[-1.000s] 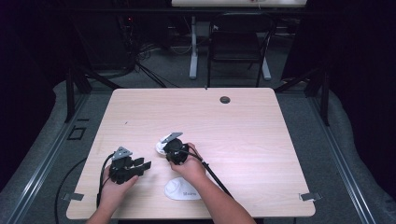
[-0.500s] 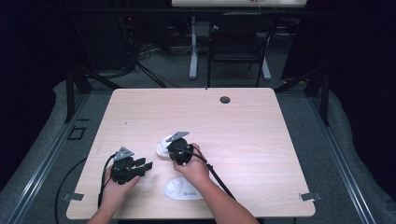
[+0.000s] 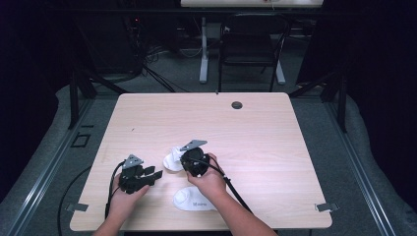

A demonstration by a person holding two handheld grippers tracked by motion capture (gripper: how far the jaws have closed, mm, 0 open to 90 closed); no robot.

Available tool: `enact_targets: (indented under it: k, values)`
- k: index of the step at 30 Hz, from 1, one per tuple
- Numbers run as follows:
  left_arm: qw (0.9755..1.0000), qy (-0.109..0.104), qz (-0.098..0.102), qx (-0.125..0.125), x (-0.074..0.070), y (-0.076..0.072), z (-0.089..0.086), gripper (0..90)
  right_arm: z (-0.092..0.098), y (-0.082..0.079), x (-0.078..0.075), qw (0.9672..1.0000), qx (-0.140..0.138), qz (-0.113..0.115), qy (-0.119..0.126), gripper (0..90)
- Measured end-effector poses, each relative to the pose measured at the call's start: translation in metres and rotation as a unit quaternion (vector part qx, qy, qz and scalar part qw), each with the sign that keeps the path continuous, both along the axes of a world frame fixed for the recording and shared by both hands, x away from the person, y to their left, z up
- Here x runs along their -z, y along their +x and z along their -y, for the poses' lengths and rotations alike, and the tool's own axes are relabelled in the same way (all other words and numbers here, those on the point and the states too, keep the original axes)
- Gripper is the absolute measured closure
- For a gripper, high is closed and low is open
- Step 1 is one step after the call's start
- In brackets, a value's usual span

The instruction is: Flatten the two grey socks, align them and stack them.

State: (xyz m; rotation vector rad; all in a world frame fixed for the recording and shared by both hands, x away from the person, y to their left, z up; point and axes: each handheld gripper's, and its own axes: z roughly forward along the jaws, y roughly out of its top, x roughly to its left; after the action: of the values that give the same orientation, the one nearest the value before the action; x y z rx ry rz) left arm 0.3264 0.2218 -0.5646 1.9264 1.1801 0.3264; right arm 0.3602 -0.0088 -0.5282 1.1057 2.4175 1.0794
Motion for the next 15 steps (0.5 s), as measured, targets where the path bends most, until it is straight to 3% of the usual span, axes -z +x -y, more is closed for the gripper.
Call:
enact_targets:
  k: [15]
  values:
    - [1.0000,-0.001,0.002,0.003,0.000,-0.001,0.000,56.9,0.035,-0.005,-0.004,0.9992,0.030,-0.011,0.025,88.3]
